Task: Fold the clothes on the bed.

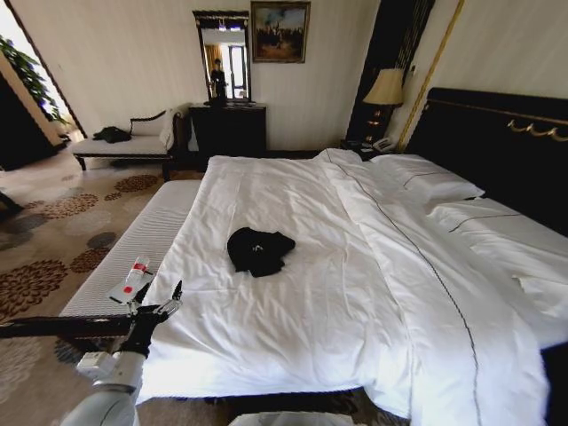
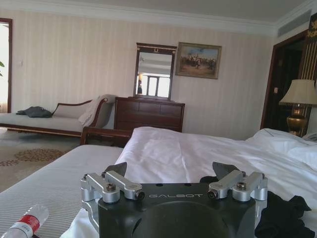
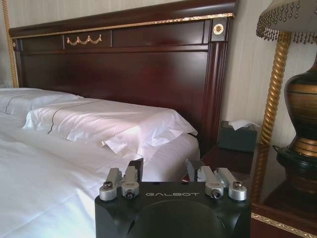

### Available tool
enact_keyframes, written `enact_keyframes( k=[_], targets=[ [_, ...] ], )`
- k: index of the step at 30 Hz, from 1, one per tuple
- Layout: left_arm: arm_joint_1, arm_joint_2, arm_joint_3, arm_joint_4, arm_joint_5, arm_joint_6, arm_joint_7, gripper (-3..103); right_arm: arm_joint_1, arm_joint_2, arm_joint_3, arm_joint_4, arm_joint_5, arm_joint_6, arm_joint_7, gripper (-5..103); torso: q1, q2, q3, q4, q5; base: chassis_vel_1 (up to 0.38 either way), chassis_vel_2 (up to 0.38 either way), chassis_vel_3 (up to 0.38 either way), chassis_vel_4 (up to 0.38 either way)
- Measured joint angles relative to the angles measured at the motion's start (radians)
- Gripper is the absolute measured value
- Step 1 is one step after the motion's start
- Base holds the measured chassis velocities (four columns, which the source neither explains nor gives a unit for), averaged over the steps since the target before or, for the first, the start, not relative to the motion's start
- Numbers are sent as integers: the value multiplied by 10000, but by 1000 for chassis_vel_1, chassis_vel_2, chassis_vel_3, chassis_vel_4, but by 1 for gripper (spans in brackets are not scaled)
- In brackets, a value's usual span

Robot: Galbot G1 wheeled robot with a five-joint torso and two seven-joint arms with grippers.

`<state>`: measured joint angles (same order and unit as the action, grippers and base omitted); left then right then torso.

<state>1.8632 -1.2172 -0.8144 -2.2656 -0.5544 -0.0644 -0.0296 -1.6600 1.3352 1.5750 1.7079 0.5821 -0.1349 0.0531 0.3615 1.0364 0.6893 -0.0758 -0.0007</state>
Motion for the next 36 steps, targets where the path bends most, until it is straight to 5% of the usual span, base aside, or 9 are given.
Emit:
enact_keyframes(
  k=[15, 25, 36],
  targets=[
    [53, -40, -73, 83, 7, -41, 33, 99, -448, 552, -947, 2166, 268, -44, -95, 99, 0, -3, 1, 2, 2, 0, 0, 0, 0],
    [153, -127, -126, 93, 29, -75, 35, 99, -767, 1259, -2288, 4804, 34, 66, -406, 100, 0, -3, 1, 5, -2, 0, 0, 0, 0],
    [73, -148, 48, 170, 117, -74, 38, 99, -1221, 1714, -2473, 4747, -644, 218, -327, 100, 1, -3, 0, 2, 2, 14, 12, -19, -12]
  ],
)
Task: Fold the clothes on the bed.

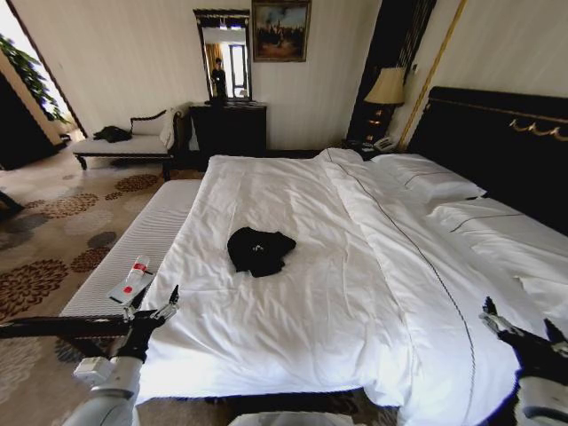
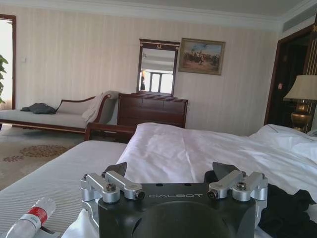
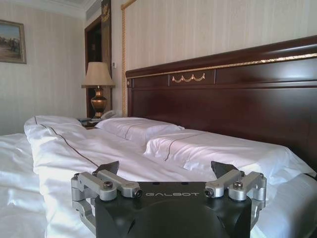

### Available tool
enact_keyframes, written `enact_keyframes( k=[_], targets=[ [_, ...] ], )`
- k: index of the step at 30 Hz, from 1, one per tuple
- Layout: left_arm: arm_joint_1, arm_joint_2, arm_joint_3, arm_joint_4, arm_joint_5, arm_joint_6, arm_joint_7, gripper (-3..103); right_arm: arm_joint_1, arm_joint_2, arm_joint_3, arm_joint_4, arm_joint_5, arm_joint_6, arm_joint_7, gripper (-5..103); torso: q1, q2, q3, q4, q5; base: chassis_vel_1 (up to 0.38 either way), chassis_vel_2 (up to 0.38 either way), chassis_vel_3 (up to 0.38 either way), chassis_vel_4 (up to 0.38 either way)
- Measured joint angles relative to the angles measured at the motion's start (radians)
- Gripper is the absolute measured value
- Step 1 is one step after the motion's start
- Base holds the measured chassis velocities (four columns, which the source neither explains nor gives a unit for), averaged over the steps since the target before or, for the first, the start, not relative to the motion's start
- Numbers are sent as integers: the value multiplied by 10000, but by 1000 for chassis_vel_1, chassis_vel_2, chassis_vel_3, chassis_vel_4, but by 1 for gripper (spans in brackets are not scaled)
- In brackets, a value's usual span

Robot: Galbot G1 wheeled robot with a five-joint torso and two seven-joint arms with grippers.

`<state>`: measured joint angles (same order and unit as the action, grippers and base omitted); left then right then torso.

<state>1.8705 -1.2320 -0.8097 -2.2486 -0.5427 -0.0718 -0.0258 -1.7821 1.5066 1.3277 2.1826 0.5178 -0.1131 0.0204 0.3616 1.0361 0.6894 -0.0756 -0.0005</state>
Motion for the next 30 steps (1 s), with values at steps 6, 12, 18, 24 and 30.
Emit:
enact_keyframes(
  k=[6, 12, 18, 24, 30],
  targets=[
    [-113, 134, 94, 30, 25, 58, -32, 99, -149, 257, -36, -154, -37, 216, -15, 100, 1, 0, 0, -1, 3, 132, 122, -124, -124],
    [-199, 228, 213, 30, 118, 126, -121, 99, -86, 413, -167, -161, -25, 276, 148, 100, 1, 1, -1, -1, -11, 151, 165, -163, -171],
    [-309, 399, 208, -58, 120, 245, -198, 99, -61, 574, -347, -231, 125, 291, 197, 100, 0, 1, 0, 0, 2, 70, 69, -77, -63],
    [-311, 347, 322, -138, 194, 302, -236, 99, -8, 394, -317, -270, 273, 317, 98, 100, 0, 0, 0, 1, 1, 0, 0, 0, 0],
    [-217, 267, 324, -128, 229, 267, -214, 99, -10, 393, -343, -243, 239, 319, 83, 100, 0, 0, 0, 1, 0, -33, 38, 32, -36]
  ],
)
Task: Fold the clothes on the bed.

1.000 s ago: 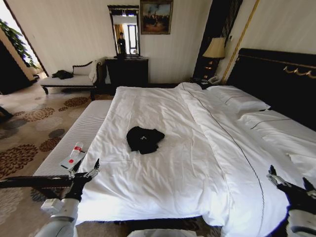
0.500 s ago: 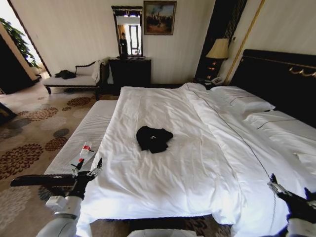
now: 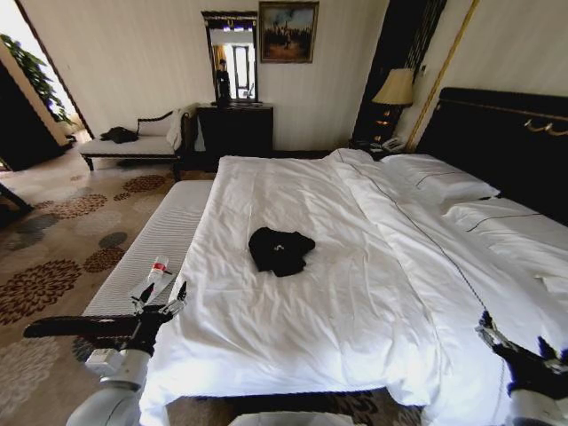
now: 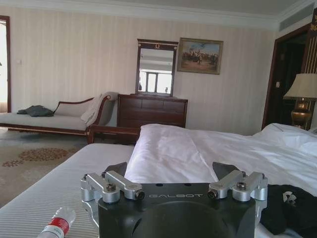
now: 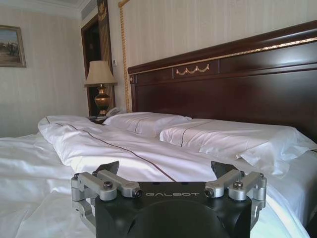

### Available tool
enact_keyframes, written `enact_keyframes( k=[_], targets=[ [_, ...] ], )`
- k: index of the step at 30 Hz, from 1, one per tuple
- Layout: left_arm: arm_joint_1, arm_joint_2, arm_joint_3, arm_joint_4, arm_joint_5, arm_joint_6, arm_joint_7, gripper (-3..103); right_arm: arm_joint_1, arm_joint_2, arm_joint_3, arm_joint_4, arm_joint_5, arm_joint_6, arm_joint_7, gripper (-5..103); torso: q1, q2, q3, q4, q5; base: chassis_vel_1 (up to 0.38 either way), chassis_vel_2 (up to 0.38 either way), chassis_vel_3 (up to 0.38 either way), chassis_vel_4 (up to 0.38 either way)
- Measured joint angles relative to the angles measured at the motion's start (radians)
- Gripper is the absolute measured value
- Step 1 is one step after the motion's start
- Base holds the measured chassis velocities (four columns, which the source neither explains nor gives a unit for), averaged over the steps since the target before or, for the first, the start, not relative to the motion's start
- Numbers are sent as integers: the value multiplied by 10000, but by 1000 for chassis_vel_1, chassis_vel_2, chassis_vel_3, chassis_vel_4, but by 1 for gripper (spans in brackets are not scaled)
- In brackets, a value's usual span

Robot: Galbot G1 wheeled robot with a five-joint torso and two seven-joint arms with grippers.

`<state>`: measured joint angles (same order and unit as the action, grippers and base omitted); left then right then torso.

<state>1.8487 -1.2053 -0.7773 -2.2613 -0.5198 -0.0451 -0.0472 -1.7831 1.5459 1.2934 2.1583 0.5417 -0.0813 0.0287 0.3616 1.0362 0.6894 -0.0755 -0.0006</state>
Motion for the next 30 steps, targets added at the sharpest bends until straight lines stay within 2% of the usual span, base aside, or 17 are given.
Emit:
enact_keyframes(
  k=[12, 17, 30],
  targets=[
    [-76, 6, 27, 72, -6, -17, 11, 99, 9, 39, -71, 17, -105, -100, 214, 100, 2, 0, 0, -1, 0, -13, 22, 13, -17],
    [-84, 6, -7, 132, -18, -22, 22, 99, -93, 99, -135, 169, -23, -419, -23, 100, 1, 0, 0, 0, -1, 0, 0, 0, 0],
    [-116, 21, -147, 372, -147, -79, 118, 99, -66, 71, -222, 58, -269, -340, -274, 100, 2, 0, 1, 0, 0, -17, 16, 17, -13]
  ],
)
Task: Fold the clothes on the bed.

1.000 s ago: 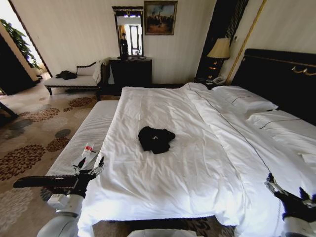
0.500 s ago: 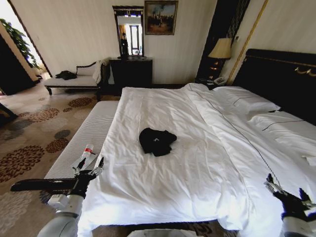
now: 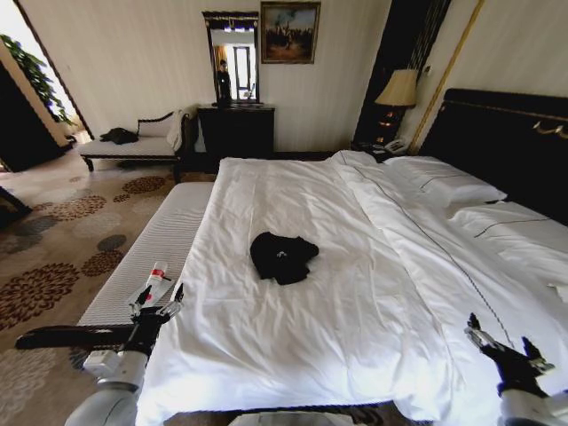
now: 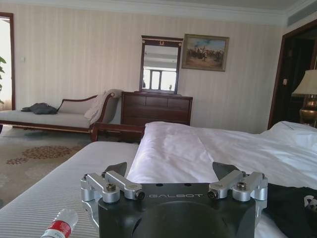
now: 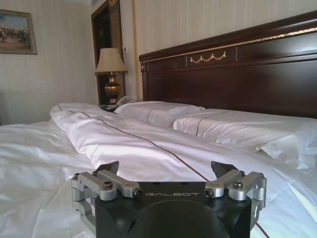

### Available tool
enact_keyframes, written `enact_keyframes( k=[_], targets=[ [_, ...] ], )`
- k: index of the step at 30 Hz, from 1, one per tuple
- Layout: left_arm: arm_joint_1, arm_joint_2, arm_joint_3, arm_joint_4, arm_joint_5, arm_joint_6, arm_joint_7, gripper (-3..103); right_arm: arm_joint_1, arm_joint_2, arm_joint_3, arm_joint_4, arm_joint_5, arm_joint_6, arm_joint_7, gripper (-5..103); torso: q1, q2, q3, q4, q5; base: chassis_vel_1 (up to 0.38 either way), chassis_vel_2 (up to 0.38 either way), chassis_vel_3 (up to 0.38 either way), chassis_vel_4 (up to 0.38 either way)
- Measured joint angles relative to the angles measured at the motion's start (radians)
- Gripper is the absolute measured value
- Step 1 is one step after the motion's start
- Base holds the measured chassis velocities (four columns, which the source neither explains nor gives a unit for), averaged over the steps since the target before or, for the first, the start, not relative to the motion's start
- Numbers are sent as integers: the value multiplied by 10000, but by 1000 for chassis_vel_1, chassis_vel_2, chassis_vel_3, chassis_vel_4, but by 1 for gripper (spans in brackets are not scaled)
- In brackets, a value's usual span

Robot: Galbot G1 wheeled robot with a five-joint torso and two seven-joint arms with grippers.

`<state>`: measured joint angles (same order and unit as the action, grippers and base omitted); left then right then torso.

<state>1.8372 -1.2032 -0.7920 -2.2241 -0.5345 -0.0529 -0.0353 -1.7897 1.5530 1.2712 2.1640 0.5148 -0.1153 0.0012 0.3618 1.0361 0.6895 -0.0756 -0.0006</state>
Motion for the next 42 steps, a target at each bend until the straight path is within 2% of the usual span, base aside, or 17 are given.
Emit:
enact_keyframes(
  k=[6, 9, 10, 14, 17, 19, 21, 24, 25, 28, 29, 32, 33, 34, 37, 39, 42],
  targets=[
    [-553, 421, 219, 238, 76, 204, -52, 99, 201, -287, -62, -71, 29, -32, 85, 100, -3, 0, -1, 3, 1, 0, 0, 0, 0],
    [-1421, 1010, 588, 562, -57, 769, -277, 99, 239, -316, -160, -74, 42, -36, 138, 100, -3, 1, -2, -5, -2, 0, 0, 0, 0],
    [-1421, 1010, 588, 562, -57, 769, -277, 99, 239, -316, -160, -74, 42, -36, 138, 100, -3, 1, -2, -5, -2, 0, 0, 0, 0],
    [-2089, 1658, 790, 833, -469, 1221, -443, 100, 195, -247, -286, -76, -18, -6, 147, 100, -2, 0, 0, 2, -3, 0, 0, 0, 0],
    [-2697, 2522, 900, 1081, -1277, 1629, -524, 100, -21, -24, -295, -110, -87, 187, 134, 100, -1, 0, 0, 2, 0, 0, 0, 0, 0],
    [-3471, 3369, 1356, 1442, -1735, 1899, -546, 100, -197, 85, -247, -165, -93, 357, 113, 100, -3, 0, -1, 1, 0, 0, 0, 0, 0],
    [-3816, 3639, 1648, 1612, -1941, 2027, -581, 100, -227, 106, -232, -181, -94, 405, 111, 100, -3, 1, -2, -5, 3, 0, 0, 0, 0],
    [-6192, 4437, 3259, 2547, -2644, 2422, -930, 100, -225, 104, -218, -195, -94, 435, 123, 100, -2, 1, -1, -1, 0, 0, 0, 0, 0],
    [-6192, 4437, 3259, 2547, -2644, 2422, -930, 100, -225, 104, -218, -195, -94, 435, 123, 100, -2, 1, -1, -1, 0, 0, 0, 0, 0],
    [-8473, 4587, 5280, 3680, -3051, 2619, -1145, 100, -197, 44, -219, -196, -94, 420, 145, 100, 0, -1, 1, -5, -4, 0, 0, 0, 0],
    [-8473, 4587, 5280, 3680, -3051, 2619, -1145, 100, -197, 44, -219, -196, -94, 420, 145, 100, 0, -1, 1, -5, -4, 0, 0, 0, 0],
    [-10748, 4150, 7327, 5124, -3594, 2870, -1402, 100, -207, 23, -195, -327, -89, 416, 170, 100, 0, -1, 2, 1, -1, 0, 0, 0, 0],
    [-11458, 3898, 7926, 5642, -3780, 2947, -1489, 100, -210, 22, -179, -383, -88, 419, 180, 100, 0, 0, 1, -6, -1, 0, 0, 0, 0],
    [-11458, 3898, 7926, 5642, -3780, 2947, -1489, 100, -210, 22, -179, -383, -88, 419, 180, 100, 0, 0, 1, -6, -1, 0, 0, 0, 0],
    [-12620, 3312, 9105, 6580, -4095, 3100, -1538, 100, -207, 4, -130, -512, -86, 427, 207, 100, 0, -1, 1, 2, 0, 0, 0, 0, 0],
    [-12852, 3173, 9348, 6762, -4217, 3171, -1540, 100, -191, -8, -124, -545, -84, 428, 215, 100, 0, -1, 1, 2, 0, 0, 0, 0, 0],
    [-13705, 2634, 10173, 7469, -4820, 3738, -1558, 100, -89, -45, -128, -673, -83, 427, 253, 100, 0, -1, 0, 1, 2, 0, 0, 0, 0]
  ],
)
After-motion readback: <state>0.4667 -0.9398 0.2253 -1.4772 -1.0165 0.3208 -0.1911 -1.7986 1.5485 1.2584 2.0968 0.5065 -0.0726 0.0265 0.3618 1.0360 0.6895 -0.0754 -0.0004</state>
